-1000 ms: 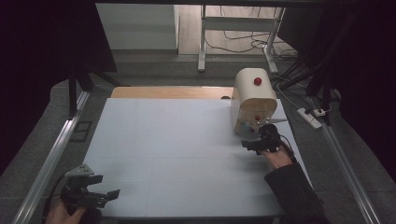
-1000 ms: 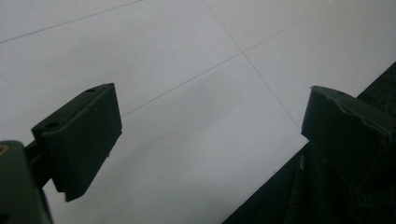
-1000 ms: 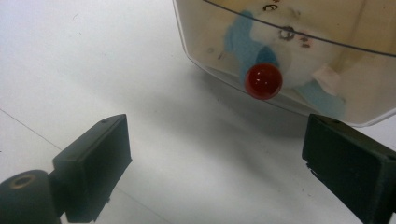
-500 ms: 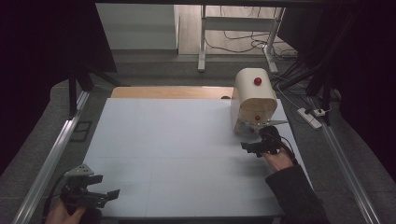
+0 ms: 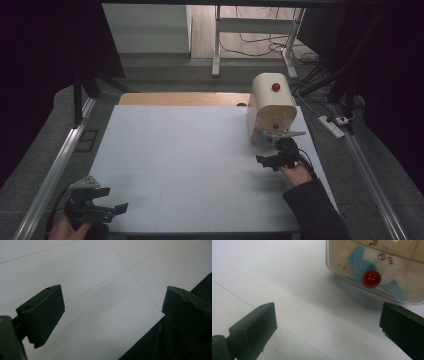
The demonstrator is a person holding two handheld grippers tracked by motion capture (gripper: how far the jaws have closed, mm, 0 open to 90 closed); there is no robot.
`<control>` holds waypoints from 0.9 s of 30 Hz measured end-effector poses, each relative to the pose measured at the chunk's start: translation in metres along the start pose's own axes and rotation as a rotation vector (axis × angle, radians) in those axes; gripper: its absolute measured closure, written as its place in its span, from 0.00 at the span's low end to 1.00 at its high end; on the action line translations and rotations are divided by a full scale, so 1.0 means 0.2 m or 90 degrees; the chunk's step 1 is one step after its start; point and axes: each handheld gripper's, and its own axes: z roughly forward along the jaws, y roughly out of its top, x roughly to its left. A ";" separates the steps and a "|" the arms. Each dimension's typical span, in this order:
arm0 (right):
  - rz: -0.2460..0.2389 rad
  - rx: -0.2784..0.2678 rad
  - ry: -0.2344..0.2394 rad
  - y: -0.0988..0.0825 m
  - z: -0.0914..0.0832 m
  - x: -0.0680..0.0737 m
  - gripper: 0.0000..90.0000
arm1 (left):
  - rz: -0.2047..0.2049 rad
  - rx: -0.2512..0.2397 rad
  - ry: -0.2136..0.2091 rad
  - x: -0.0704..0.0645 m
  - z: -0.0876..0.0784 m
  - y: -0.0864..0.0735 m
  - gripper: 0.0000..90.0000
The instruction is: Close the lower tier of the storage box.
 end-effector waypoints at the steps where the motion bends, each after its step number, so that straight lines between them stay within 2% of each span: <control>1: 0.001 0.002 0.000 0.00 0.00 0.00 0.00 | 0.000 0.000 0.000 0.00 0.00 0.00 0.05; 5: 0.001 0.007 0.005 -0.01 0.00 0.02 0.00 | 0.000 -0.001 -0.001 0.00 0.00 0.00 0.05; 20: -0.006 -0.009 0.018 -0.04 -0.03 0.07 0.00 | 0.000 -0.001 -0.003 0.00 0.00 0.00 0.05; 27: -0.013 -0.001 0.022 -0.06 -0.04 0.09 0.00 | 0.001 -0.001 -0.002 0.00 0.00 0.00 0.05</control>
